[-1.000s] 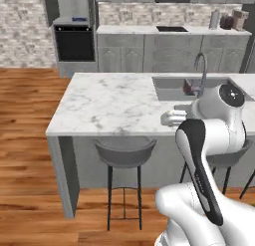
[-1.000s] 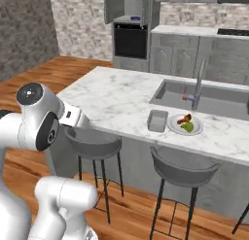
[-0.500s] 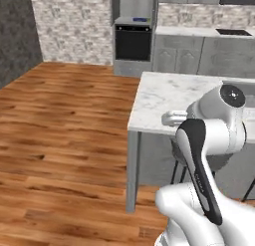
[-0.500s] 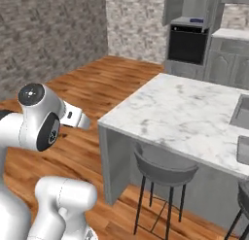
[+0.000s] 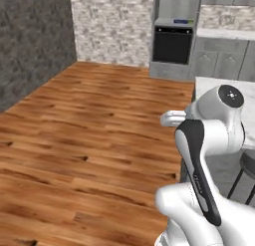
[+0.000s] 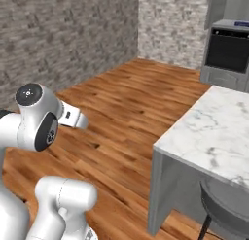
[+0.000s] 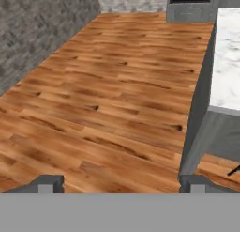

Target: Retrieve the tupperware and aluminum foil from the cabinet and place them on the dining counter near the plate with chicken drumstick and broccoli to prepare for storing leftovers.

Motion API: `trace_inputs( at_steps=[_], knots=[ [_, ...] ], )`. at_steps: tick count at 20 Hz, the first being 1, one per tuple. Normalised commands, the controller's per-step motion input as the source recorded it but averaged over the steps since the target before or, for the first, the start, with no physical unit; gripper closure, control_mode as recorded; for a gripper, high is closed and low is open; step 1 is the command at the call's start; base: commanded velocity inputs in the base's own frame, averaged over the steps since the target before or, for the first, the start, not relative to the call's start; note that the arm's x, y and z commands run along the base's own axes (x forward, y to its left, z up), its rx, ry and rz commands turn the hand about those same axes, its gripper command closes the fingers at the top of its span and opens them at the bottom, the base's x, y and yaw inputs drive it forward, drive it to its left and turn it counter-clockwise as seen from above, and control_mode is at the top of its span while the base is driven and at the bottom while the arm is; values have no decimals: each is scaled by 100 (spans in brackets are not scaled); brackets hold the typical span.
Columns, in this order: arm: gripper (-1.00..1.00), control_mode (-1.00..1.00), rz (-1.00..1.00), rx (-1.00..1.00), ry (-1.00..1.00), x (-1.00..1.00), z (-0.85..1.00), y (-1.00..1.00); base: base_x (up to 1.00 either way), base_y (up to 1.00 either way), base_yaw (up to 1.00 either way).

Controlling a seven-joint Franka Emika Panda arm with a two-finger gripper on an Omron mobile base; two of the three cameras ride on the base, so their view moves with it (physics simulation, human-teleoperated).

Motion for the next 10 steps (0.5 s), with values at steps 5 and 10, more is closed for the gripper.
trace_inputs(
  at_steps=[5,10],
  knots=[
    [-100,100,0,0,0,0,0,0,100,94,-20],
    [-100,100,0,0,0,0,0,0,100,78,-37]
  ],
)
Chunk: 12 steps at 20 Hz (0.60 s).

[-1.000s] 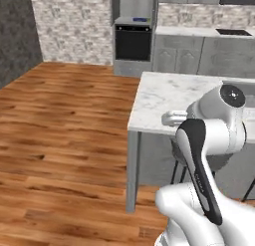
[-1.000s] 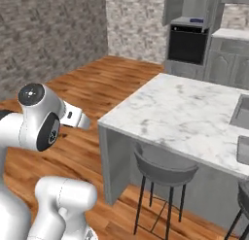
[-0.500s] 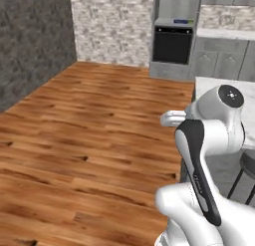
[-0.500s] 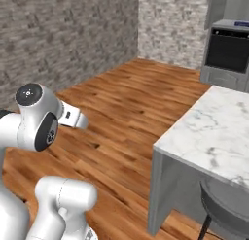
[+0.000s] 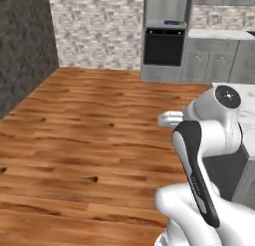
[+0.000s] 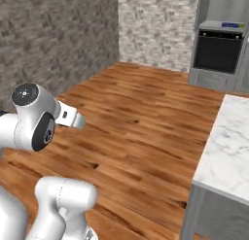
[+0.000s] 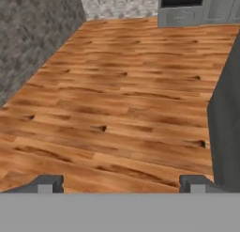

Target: Retrieve the tupperware and aluminum foil from the cabinet and place them on the dining counter near the plate with chicken drumstick and broccoli to prepare for storing leftovers.

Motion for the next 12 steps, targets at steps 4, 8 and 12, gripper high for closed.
trace_inputs(
  at_steps=[4,8,12],
  knots=[
    [-100,100,0,0,0,0,0,0,100,43,-46],
    [-100,100,0,0,0,0,0,0,100,25,-47],
    [-100,100,0,0,0,0,0,0,100,11,-42]
  ],
)
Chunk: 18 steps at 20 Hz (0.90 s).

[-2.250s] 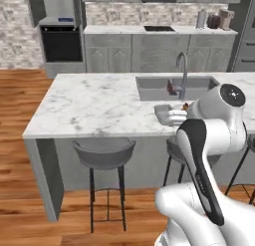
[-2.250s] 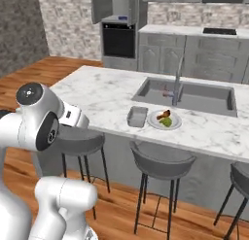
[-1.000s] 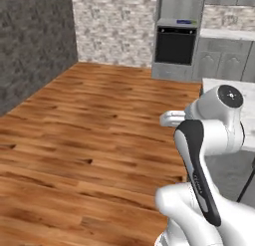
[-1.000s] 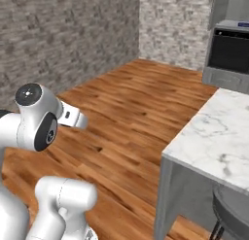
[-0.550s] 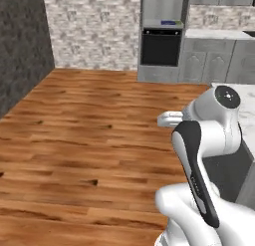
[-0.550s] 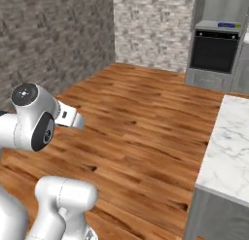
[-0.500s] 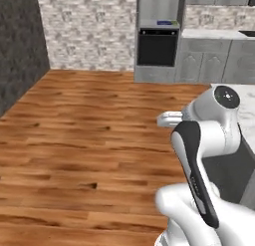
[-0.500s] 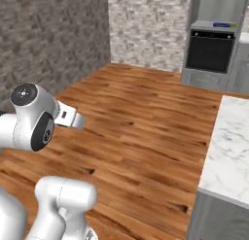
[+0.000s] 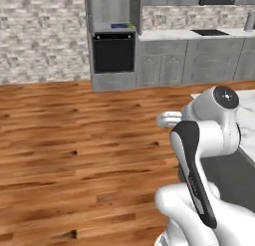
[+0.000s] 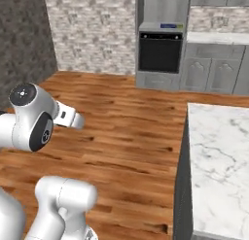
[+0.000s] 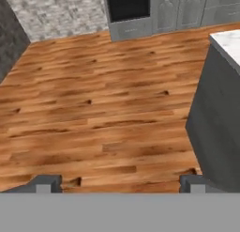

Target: Retrieve the tupperware and aluminum foil from the cabinet and place them on the dining counter near the plate with chicken drumstick and broccoli to prepare for storing leftovers.

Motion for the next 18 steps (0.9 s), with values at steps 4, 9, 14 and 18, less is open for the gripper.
trace_inputs(
  at_steps=[4,9,14,18],
  knots=[
    [-100,100,0,0,0,0,0,0,100,1,-37],
    [-100,100,0,0,0,0,0,0,100,5,-28],
    [-100,100,0,0,0,0,0,0,100,24,-16],
    [-100,100,0,0,0,0,0,0,100,25,-8]
  ],
)
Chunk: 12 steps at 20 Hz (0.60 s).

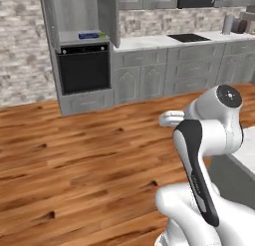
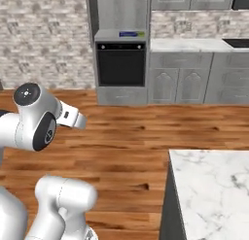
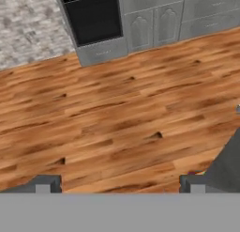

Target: Retrieve the tupperware and aluminum foil from the cabinet and place them on the dining counter near the plate with chicken drumstick and broccoli to prepare for storing leftovers.

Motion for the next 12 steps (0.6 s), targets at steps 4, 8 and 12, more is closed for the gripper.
trace_inputs(
  at_steps=[4,8,12],
  knots=[
    [-100,100,0,0,0,0,0,0,100,18,-4],
    [-100,100,0,0,0,0,0,0,100,15,-2],
    [-100,100,0,0,0,0,0,0,100,17,0]
  ],
)
